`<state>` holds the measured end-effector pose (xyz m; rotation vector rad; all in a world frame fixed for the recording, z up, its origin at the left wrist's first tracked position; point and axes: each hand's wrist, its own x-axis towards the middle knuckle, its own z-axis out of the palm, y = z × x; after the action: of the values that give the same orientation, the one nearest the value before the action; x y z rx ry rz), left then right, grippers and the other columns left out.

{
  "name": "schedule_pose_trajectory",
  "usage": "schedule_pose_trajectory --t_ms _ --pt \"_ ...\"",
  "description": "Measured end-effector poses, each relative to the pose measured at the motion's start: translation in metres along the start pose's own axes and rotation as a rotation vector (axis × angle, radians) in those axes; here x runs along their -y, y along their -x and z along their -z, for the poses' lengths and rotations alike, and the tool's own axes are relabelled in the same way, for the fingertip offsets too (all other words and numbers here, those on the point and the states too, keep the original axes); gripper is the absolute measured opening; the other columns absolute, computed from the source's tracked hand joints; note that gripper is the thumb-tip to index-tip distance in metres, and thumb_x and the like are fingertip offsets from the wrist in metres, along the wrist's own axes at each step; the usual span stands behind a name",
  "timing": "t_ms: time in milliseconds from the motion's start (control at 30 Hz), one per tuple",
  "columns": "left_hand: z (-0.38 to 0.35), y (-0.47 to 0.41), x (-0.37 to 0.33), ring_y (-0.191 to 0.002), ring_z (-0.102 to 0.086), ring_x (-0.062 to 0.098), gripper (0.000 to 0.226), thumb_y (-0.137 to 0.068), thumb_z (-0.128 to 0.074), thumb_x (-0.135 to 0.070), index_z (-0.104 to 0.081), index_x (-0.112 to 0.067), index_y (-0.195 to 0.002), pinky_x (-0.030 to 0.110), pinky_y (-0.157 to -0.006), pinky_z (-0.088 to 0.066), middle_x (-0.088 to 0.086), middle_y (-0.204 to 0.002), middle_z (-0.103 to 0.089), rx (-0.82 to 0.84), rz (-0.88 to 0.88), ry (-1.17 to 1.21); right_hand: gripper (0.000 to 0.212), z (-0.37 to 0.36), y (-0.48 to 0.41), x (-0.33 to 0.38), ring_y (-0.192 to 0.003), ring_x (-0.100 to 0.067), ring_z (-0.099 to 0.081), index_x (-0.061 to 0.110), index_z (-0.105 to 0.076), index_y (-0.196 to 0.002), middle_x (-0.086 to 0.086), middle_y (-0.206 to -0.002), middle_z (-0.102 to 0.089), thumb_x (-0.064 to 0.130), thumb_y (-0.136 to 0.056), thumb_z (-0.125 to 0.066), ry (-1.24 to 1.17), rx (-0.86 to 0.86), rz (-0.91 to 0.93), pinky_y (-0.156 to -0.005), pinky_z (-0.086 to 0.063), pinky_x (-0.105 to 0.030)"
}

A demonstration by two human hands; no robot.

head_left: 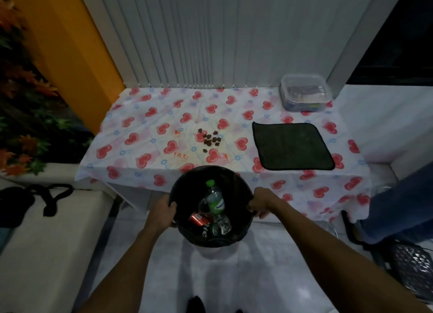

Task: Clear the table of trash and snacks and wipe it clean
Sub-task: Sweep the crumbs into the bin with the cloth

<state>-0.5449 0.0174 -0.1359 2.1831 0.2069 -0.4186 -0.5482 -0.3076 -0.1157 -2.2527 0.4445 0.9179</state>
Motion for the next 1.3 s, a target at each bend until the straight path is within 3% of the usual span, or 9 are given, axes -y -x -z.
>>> schedule_pose_trajectory --t_ms 167,233,367,467,633,733,833,1100,1300 --pt "0.003 -0.025 -0.015 -0.076 -0.069 0.022 0.018 -0.101 -0.048 -0.006 -0.056 -0.014 -0.087 0.027 -0.046 -0.058 0.007 -0.089 -0.064 0.038 0.067 0.064 0.028 0.048 -0.014 0.003 -0.088 -0.026 -0.075 0.0 -0.066 -0.107 -0.011 -0.098 -0.075 0.025 -0.093 -0.066 0.008 0.058 -0.043 -0.072 -0.063 -0.036" --pt "0.005 -0.038 -0.014 -0.076 -0.069 0.025 0.017 -0.101 -0.049 -0.006 -0.056 -0.012 -0.086 0.028 -0.047 -0.058 0.01 -0.088 -0.065 0.072 0.082 0.06 0.027 0.07 -0.024 0.004 -0.079 -0.021 -0.071 0.004 -0.066 -0.102 -0.007 -0.093 -0.072 0.031 -0.095 -0.064 0.035 -0.061 -0.025 -0.066 -0.059 -0.033" --pt "0.006 -0.06 -0.001 -0.069 -0.07 0.023 0.019 -0.1 -0.051 -0.007 -0.056 -0.012 -0.082 0.029 -0.047 -0.058 0.01 -0.081 -0.065 0.117 0.04 -0.001 0.026 0.108 -0.051 0.002 -0.082 -0.028 -0.066 0.006 -0.062 -0.09 -0.012 -0.086 -0.064 0.032 -0.094 -0.063 0.184 -0.37 -0.011 -0.079 -0.058 -0.041" --pt "0.011 -0.073 0.012 -0.062 -0.073 0.021 0.018 -0.098 -0.053 -0.008 -0.062 -0.012 -0.083 0.03 -0.046 -0.058 0.004 -0.072 -0.07 0.154 0.013 -0.021 0.029 0.123 -0.069 -0.005 -0.084 -0.027 -0.06 0.006 -0.057 -0.102 -0.014 -0.097 -0.063 0.034 -0.095 -0.062 0.22 -0.47 -0.066 -0.075 -0.05 -0.036" --pt "0.019 -0.085 0.032 -0.062 -0.073 0.014 0.026 -0.097 -0.056 -0.009 -0.067 -0.024 -0.079 0.028 -0.045 -0.055 -0.003 -0.069 -0.073 0.186 0.031 -0.043 0.043 0.136 -0.111 -0.019 -0.103 -0.034 -0.062 -0.001 -0.056 -0.12 -0.022 -0.117 -0.062 0.035 -0.097 -0.059 0.229 -0.516 -0.1 -0.092 -0.053 -0.044" --pt "0.022 -0.09 0.044 -0.065 -0.072 0.019 0.022 -0.095 -0.059 -0.016 -0.061 -0.019 -0.074 0.04 -0.05 -0.058 0.001 -0.071 -0.069 0.154 0.031 -0.108 0.06 0.143 -0.135 -0.025 -0.123 -0.045 -0.05 -0.002 -0.043 -0.138 -0.026 -0.137 -0.048 0.039 -0.097 -0.058 0.253 -0.56 -0.156 -0.102 -0.046 -0.051" --pt "0.023 -0.095 0.045 -0.056 -0.067 0.008 0.035 -0.094 -0.06 -0.017 -0.058 -0.035 -0.065 0.029 -0.046 -0.055 -0.01 -0.064 -0.066 0.166 0.016 -0.111 0.069 0.147 -0.151 -0.033 -0.133 -0.048 -0.037 0.0 -0.035 -0.146 -0.024 -0.149 -0.036 0.044 -0.097 -0.056 0.286 -0.564 -0.208 -0.107 -0.039 -0.057" --pt "0.031 -0.107 0.047 -0.052 -0.061 0.011 0.031 -0.09 -0.061 -0.019 -0.052 -0.029 -0.062 0.029 -0.049 -0.05 -0.005 -0.055 -0.059 0.21 0.059 -0.108 0.036 0.157 -0.164 -0.027 -0.123 -0.048 -0.044 0.009 -0.051 -0.131 -0.027 -0.134 -0.044 0.028 -0.1 -0.049 0.417 -0.609 -0.203 -0.099 -0.043 -0.055" --pt "0.037 -0.113 0.042 -0.054 -0.06 0.013 0.032 -0.089 -0.061 -0.016 -0.046 -0.024 -0.063 0.03 -0.05 -0.05 -0.002 -0.058 -0.056 0.261 0.04 -0.153 0.054 0.163 -0.157 0.004 -0.106 -0.048 -0.059 0.002 -0.033 -0.143 -0.03 -0.12 -0.059 0.016 -0.095 -0.054 0.16 -0.885 -0.071 -0.083 -0.049 -0.05"
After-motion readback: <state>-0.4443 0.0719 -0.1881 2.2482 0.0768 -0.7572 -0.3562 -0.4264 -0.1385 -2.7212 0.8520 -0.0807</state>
